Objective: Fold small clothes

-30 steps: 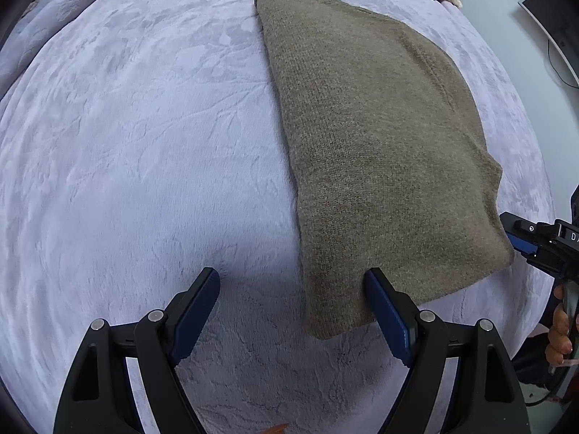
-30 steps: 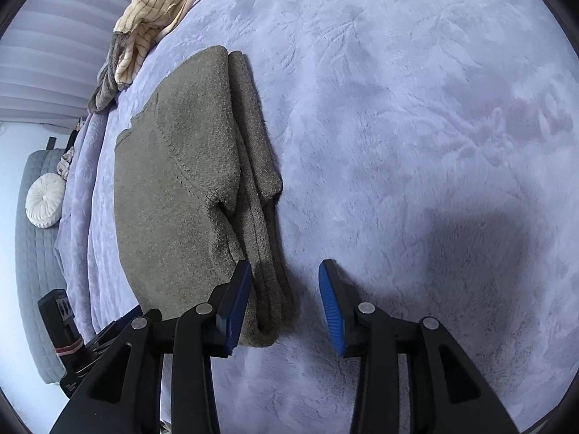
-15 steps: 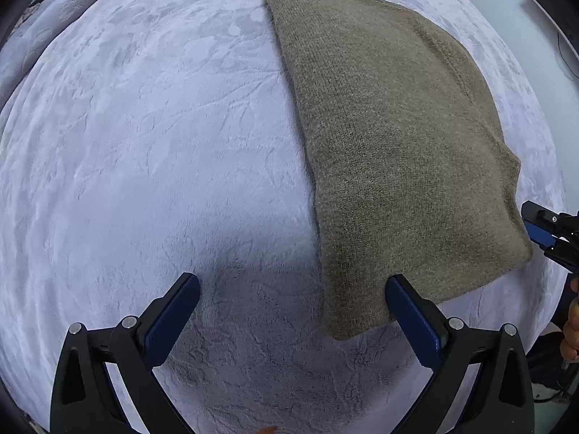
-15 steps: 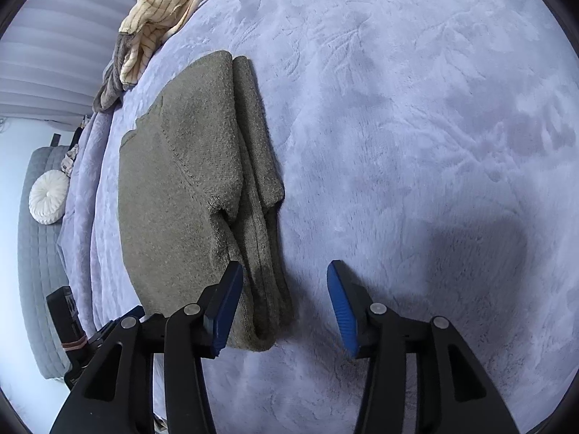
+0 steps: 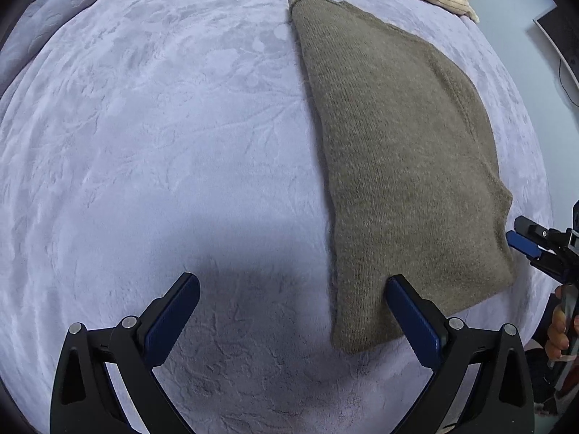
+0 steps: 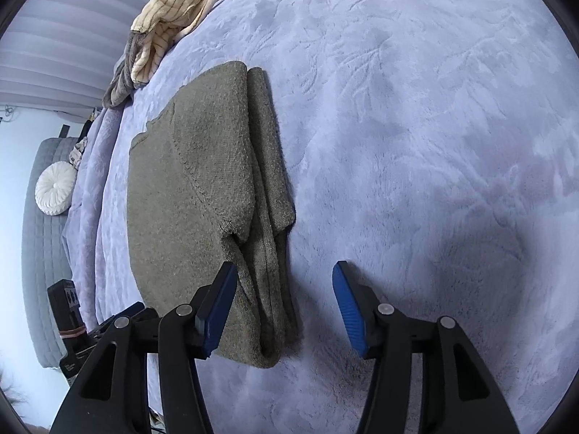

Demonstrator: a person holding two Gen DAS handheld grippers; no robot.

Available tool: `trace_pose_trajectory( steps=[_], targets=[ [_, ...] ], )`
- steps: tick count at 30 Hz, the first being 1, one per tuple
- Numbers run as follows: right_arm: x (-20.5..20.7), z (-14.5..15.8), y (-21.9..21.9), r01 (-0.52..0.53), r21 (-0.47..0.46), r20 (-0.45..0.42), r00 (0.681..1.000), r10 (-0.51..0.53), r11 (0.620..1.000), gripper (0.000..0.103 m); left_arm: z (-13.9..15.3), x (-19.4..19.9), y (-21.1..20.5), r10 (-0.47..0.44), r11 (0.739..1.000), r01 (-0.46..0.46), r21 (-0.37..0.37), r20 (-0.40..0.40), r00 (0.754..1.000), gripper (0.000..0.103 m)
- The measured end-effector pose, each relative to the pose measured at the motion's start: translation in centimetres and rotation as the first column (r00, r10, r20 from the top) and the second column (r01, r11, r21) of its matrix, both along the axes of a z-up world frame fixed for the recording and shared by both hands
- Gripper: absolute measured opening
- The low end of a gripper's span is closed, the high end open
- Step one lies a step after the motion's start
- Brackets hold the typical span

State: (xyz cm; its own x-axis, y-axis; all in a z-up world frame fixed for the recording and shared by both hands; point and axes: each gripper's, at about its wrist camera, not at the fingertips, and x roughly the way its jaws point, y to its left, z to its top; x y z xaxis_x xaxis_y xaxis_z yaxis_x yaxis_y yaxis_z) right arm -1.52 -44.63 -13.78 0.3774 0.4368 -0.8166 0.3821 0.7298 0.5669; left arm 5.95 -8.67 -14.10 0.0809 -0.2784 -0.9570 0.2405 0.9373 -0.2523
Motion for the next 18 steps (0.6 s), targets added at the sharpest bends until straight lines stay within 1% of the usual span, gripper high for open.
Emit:
trace_pose_trajectory(
  steps=[5, 11, 15, 18],
  targets=[
    [1.3, 0.2, -1.3, 0.004, 0.03, 0.03, 1.0, -0.005, 1.0, 0.059, 0.7, 2.5, 0.3, 0.033, 0.997, -0.032, -0.067, 0.01, 0.999, 0.103],
    [3.7, -0.4, -2.2, -0.032, 0.068, 0.043, 0.999, 0.029, 0.997, 0.06, 1.1, 5.1, -1.6, 0.047, 0.988, -0.045, -0.146, 0.006, 0.999, 0.103],
    [5.2, -0.9, -2.6, -0.044, 0.093, 0.063, 0.997, 0.039, 0.995, 0.06, 0.9, 5.8, -3.1, 0.05, 0.988, -0.047, -0.144, 0.014, 0.999, 0.103],
    [6.8, -0.7, -2.6, -0.068, 0.135, 0.128, 0.991, 0.051, 0.988, 0.06, 1.0, 5.8, -3.9, 0.048, 0.99, -0.044, -0.135, 0.025, 0.999, 0.103]
  ],
)
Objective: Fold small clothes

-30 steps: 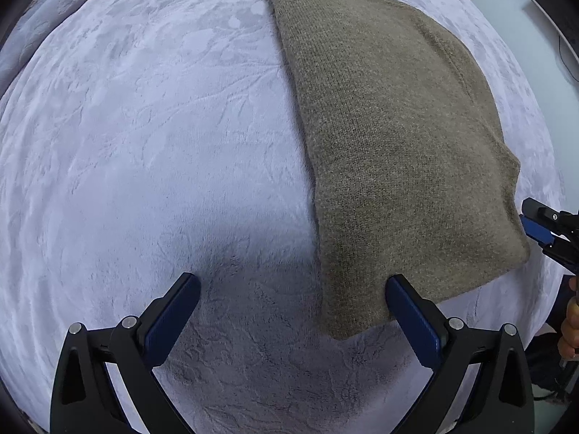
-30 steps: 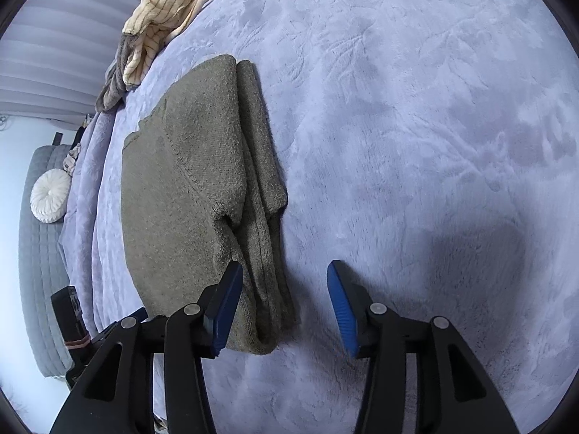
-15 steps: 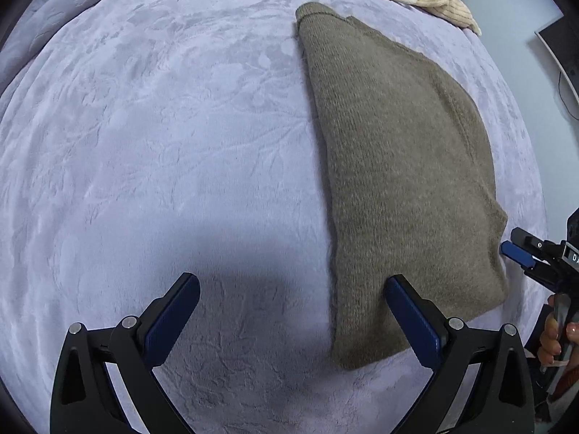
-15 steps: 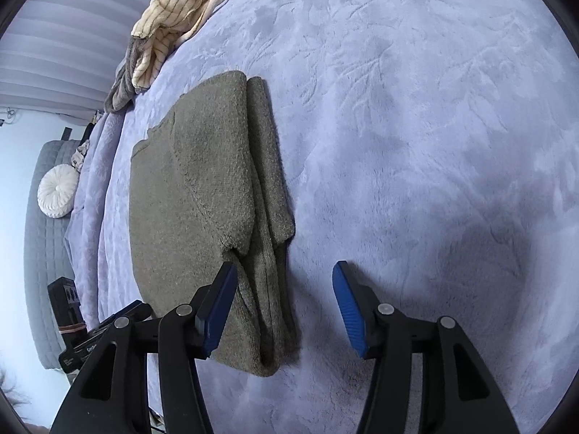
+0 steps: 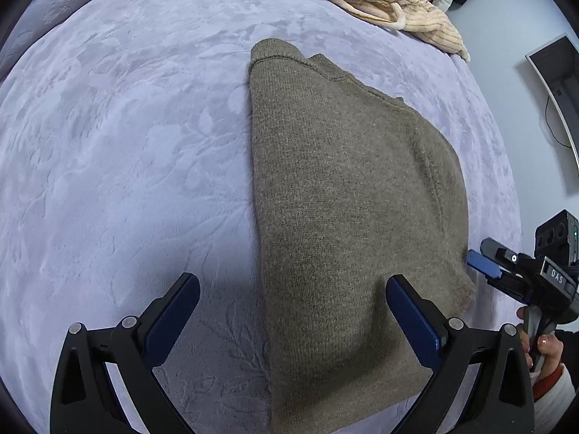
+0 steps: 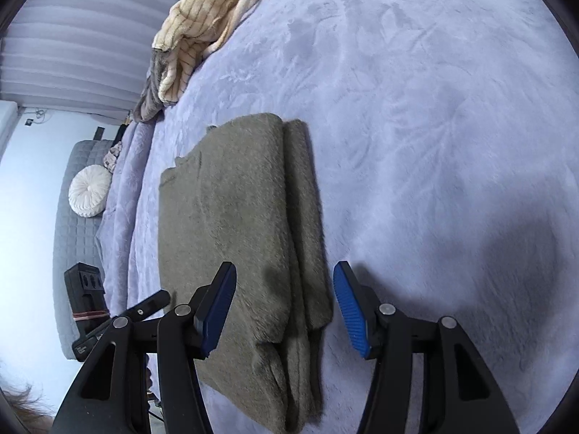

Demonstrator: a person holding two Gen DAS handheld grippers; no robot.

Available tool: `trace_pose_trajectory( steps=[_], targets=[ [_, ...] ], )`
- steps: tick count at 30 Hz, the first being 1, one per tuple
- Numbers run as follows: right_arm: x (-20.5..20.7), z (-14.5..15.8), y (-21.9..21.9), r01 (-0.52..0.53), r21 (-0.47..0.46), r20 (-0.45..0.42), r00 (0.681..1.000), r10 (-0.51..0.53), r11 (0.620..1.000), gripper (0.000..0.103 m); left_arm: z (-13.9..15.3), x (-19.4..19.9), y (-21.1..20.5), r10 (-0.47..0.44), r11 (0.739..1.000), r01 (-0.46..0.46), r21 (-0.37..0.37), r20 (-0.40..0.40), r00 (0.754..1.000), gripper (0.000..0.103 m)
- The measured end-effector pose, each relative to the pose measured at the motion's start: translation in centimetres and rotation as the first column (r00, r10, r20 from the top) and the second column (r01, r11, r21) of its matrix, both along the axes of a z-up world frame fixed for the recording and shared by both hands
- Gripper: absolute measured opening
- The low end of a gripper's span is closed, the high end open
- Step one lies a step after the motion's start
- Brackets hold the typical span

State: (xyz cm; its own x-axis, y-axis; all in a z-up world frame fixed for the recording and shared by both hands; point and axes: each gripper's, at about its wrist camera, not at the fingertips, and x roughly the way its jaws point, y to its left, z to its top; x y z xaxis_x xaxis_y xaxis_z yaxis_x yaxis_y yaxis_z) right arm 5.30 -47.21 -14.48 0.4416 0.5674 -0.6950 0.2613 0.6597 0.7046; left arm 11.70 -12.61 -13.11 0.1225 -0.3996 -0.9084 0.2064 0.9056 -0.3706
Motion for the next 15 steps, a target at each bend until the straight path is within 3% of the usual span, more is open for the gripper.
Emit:
trace_pose_trajectory(
  steps=[3, 4, 5, 9, 10, 11, 15],
  targets=[
    [2.1, -1.1, 0.4, -0.021, 0.061, -0.003, 1.0, 0.021, 0.998, 0.056, 0.0, 0.1, -0.6, -0.005, 1.0, 0.005, 0.016, 0.01, 1.0, 0.103],
    [2.6, -1.6, 0.6, -0.024, 0.08, -0.019, 0.999, 0.025, 0.996, 0.024, 0.1, 0.2, -0.6, -0.006, 1.0, 0.005, 0.023, 0.015, 1.0, 0.103],
    [3.1, -2.0, 0.8, -0.029, 0.087, -0.041, 0.999, 0.033, 0.996, 0.016, 0.2, 0.3, -0.9, -0.005, 1.0, 0.004, 0.029, 0.023, 1.0, 0.103],
    [2.9, 0.4, 1.1, -0.062, 0.028, 0.028, 0.998, 0.062, 0.998, 0.015, 1.2, 0.4, -1.1, -0.015, 0.999, 0.013, 0.039, 0.07, 0.997, 0.103],
    [2.6, 0.8, 1.0, -0.06, 0.004, 0.032, 0.998, 0.06, 0.998, 0.007, 1.3, 0.4, -1.2, -0.022, 0.999, 0.019, 0.045, 0.079, 0.997, 0.103],
    [2.5, 0.9, 0.8, -0.057, -0.022, 0.026, 0.998, 0.058, 0.998, 0.007, 1.2, 0.5, -1.3, -0.028, 0.998, 0.024, 0.051, 0.081, 0.996, 0.103],
    [2.7, -1.7, 0.7, -0.074, -0.046, -0.053, 0.996, 0.072, 0.996, 0.007, -0.1, 0.5, -1.9, -0.034, 0.997, 0.031, 0.07, 0.038, 0.999, 0.103]
  ],
)
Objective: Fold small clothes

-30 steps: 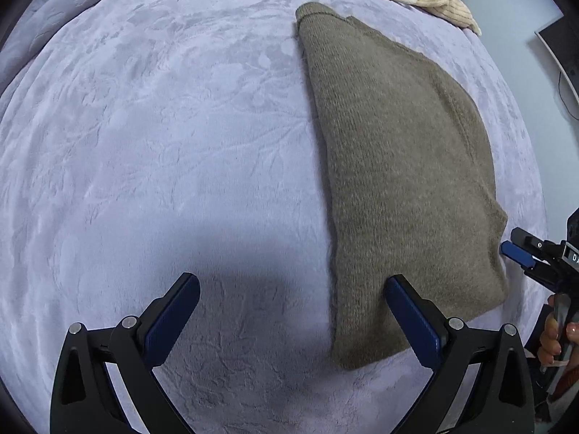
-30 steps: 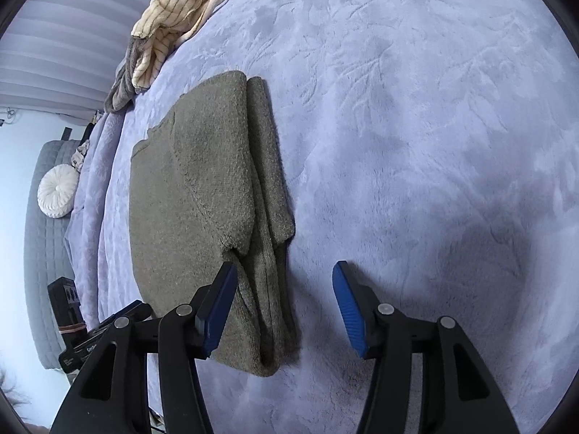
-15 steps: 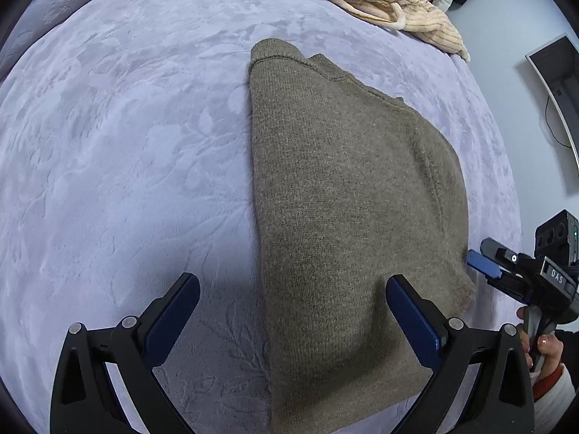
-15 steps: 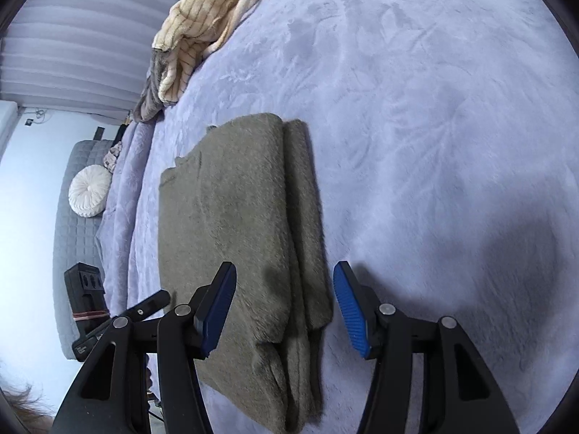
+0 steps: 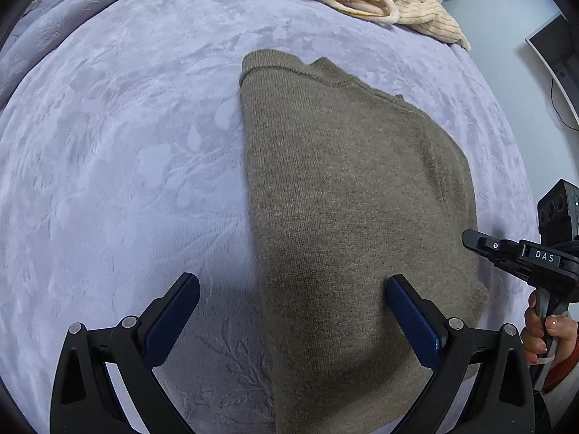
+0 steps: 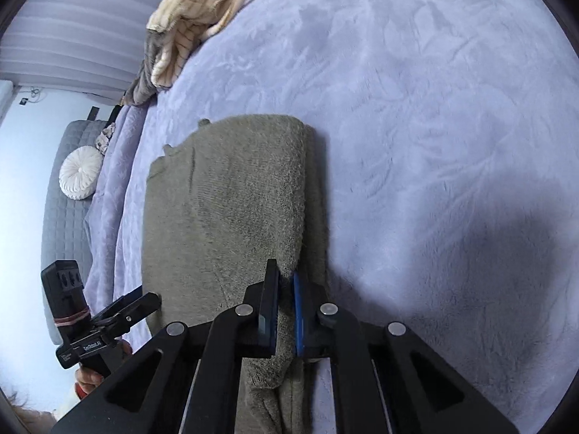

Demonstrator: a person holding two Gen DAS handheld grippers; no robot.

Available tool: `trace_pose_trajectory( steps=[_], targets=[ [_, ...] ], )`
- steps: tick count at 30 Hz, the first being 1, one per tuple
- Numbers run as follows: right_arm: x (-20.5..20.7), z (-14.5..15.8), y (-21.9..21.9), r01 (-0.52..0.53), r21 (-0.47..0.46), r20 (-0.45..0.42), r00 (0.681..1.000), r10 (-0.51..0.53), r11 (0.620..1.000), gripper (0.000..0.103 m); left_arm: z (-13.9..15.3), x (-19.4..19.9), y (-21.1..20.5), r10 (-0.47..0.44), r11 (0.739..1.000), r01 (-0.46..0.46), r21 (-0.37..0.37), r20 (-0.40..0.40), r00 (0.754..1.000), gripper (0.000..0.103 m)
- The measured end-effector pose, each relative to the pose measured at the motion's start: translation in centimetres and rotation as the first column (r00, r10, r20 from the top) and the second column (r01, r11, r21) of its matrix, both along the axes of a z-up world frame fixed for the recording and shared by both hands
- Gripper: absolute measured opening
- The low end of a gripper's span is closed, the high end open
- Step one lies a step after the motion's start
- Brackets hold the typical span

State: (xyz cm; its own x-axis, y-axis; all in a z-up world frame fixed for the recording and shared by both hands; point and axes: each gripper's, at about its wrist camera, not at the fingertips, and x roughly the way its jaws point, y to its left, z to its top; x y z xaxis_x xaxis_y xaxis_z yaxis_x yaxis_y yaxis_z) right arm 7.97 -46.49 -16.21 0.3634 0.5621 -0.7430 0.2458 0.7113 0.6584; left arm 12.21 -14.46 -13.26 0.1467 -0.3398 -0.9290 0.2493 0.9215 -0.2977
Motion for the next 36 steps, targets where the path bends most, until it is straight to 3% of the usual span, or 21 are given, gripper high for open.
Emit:
trace_pose_trajectory(
  steps=[10, 11, 13, 14, 26, 31, 36],
  targets=[
    [-2.2, 1.5, -1.0, 0.047, 0.029, 0.018, 0.999, -0.047, 0.998, 0.015, -0.3, -0.1, 0.0, 0.001, 1.0, -0.001, -0.007, -0.013, 1.0, 0.103],
    [-2.4, 1.7, -1.1, 0.048, 0.033, 0.022, 0.999, -0.048, 0.998, 0.02, -0.4, -0.1, 0.0, 0.0, 1.0, 0.0, -0.007, -0.013, 1.0, 0.103],
    [-2.9, 2.0, -1.4, 0.053, 0.036, 0.023, 0.998, -0.054, 0.998, 0.056, -0.4, -0.2, 0.0, -0.002, 1.0, 0.002, -0.008, -0.012, 1.0, 0.103],
    [-3.1, 2.1, -1.5, 0.057, 0.039, 0.023, 0.998, -0.058, 0.998, 0.06, -0.4, -0.2, 0.1, -0.001, 1.0, 0.001, -0.009, -0.012, 1.0, 0.103],
    [-2.9, 0.7, -1.2, 0.049, 0.054, -0.014, 0.999, -0.049, 0.997, 0.06, -0.2, 0.0, 0.3, -0.017, 1.0, 0.017, -0.019, -0.01, 1.0, 0.103],
    [-2.2, 0.2, -1.6, 0.03, 0.076, -0.016, 0.999, -0.028, 0.997, 0.06, 0.0, 0.8, 1.2, -0.039, 0.992, 0.037, -0.118, -0.014, 0.999, 0.103],
    [-1.0, -0.9, -1.9, -0.013, 0.127, -0.004, 1.0, 0.013, 0.992, 0.06, -1.3, 1.8, 0.7, -0.105, 0.972, 0.083, -0.219, -0.091, 0.99, 0.103]
  ],
)
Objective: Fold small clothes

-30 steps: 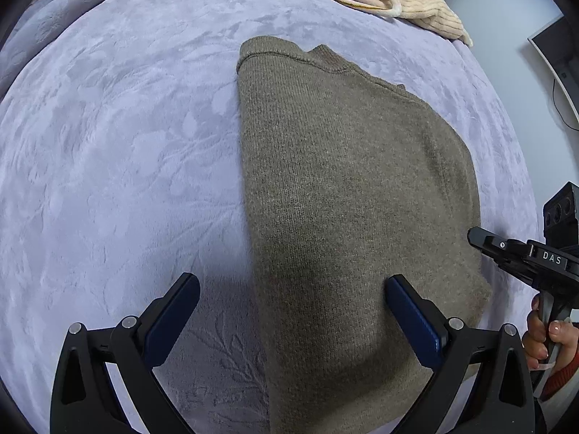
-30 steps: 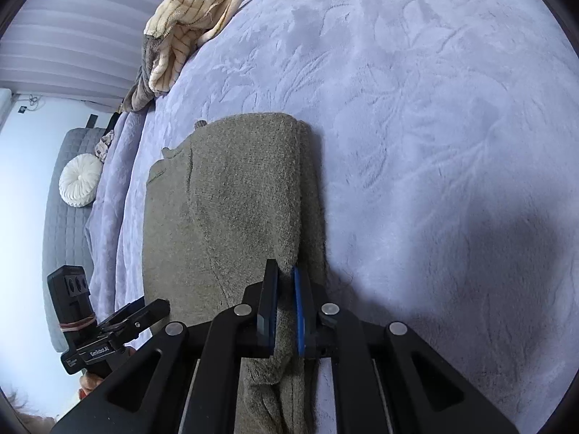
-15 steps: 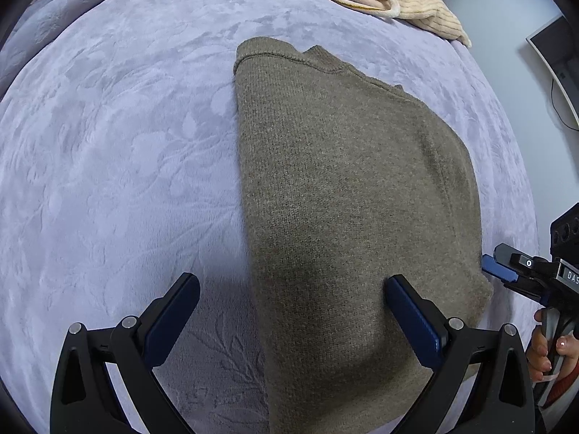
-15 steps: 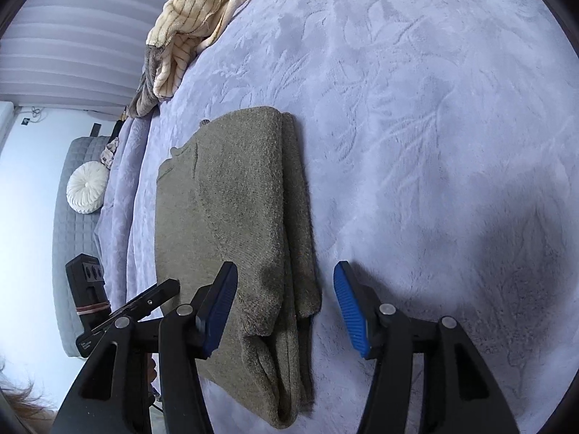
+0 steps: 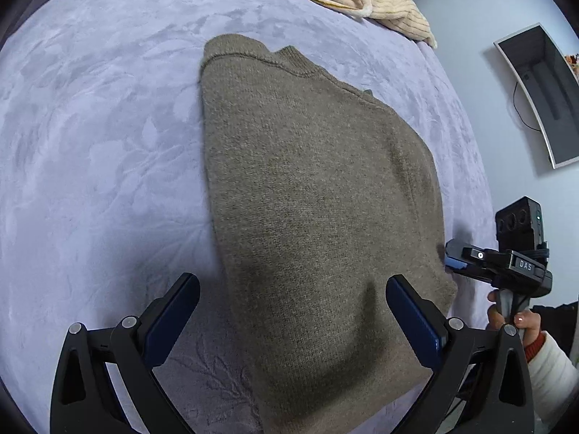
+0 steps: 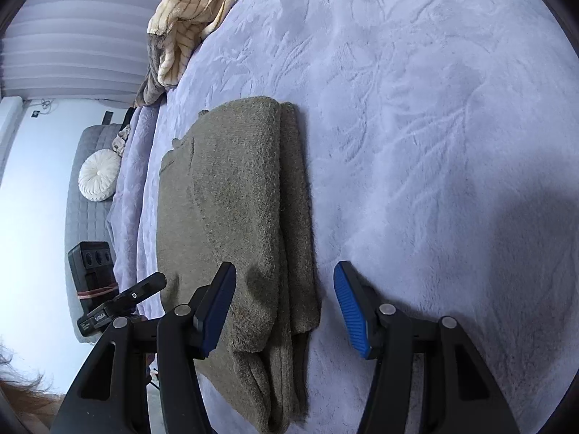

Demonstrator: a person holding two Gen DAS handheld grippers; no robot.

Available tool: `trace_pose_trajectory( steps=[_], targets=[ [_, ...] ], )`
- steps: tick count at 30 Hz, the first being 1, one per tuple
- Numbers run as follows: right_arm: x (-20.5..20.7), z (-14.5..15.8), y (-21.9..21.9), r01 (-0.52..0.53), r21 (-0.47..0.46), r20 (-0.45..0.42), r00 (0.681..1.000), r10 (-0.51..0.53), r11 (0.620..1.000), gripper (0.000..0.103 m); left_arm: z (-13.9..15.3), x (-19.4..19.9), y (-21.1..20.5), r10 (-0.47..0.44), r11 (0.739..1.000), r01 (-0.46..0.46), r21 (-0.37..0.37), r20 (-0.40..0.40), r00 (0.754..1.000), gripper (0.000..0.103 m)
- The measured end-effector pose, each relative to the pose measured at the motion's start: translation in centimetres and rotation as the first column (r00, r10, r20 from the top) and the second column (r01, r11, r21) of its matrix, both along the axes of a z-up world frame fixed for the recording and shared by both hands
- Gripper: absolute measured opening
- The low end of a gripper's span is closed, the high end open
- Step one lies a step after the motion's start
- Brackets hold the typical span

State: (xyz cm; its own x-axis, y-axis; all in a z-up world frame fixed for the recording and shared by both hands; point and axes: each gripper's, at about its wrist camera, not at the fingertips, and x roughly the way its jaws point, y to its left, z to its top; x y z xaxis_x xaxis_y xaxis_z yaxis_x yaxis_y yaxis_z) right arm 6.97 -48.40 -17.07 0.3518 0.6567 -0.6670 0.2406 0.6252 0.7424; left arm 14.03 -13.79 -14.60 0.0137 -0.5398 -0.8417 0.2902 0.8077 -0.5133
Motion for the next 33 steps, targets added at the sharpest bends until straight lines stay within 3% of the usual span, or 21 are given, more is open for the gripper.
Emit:
trace_pose_trajectory(
  steps=[6, 12, 14, 16, 17, 19, 23, 27, 33],
  targets=[
    [2.1, -1.5, 0.9, -0.082, 0.058, 0.02, 0.996, 0.081, 0.995, 0.06, -1.3, 0.4, -2.7, -0.071, 0.997, 0.071, -0.022, -0.015, 0.997, 0.103],
    [4.2, -2.4, 3.3, -0.141, 0.098, 0.038, 0.99, 0.138, 0.985, 0.062, -1.6, 0.4, -3.8, -0.048, 0.999, 0.048, 0.012, -0.01, 0.999, 0.102],
    [4.1, -2.4, 3.7, -0.113, 0.098, 0.015, 0.994, 0.112, 0.989, 0.054, -1.1, 0.2, -3.5, -0.03, 0.999, 0.029, 0.023, 0.011, 0.999, 0.084],
    [3.7, -1.9, 4.0, -0.09, 0.126, 0.018, 0.996, 0.088, 0.988, 0.031, -0.3, 0.0, -2.9, -0.017, 1.0, 0.018, -0.006, 0.028, 0.999, 0.066],
    [3.5, -1.4, 4.1, -0.076, 0.139, 0.024, 0.997, 0.073, 0.987, 0.03, 0.0, 0.0, -2.6, -0.015, 1.0, 0.016, -0.019, 0.03, 0.999, 0.055],
    [3.1, -0.3, 4.3, -0.062, 0.162, 0.043, 0.997, 0.056, 0.985, 0.029, 0.9, 0.0, -1.7, -0.01, 0.998, 0.011, -0.057, 0.024, 1.0, 0.046],
    [2.4, 2.1, 5.3, -0.045, 0.228, 0.073, 0.997, 0.029, 0.973, 0.029, 3.1, -0.7, -0.7, -0.015, 0.993, 0.017, -0.118, 0.022, 1.0, 0.045],
    [1.3, 4.4, 7.2, -0.06, 0.253, 0.084, 0.996, 0.039, 0.966, 0.029, 5.8, -2.4, 0.7, -0.03, 0.992, 0.038, -0.122, 0.061, 0.998, 0.045],
    [-1.5, 6.4, 11.6, -0.072, 0.312, 0.078, 0.996, 0.05, 0.947, 0.029, 8.4, -5.3, 5.4, 0.011, 0.992, -0.003, -0.127, 0.061, 0.998, 0.045]
  ],
)
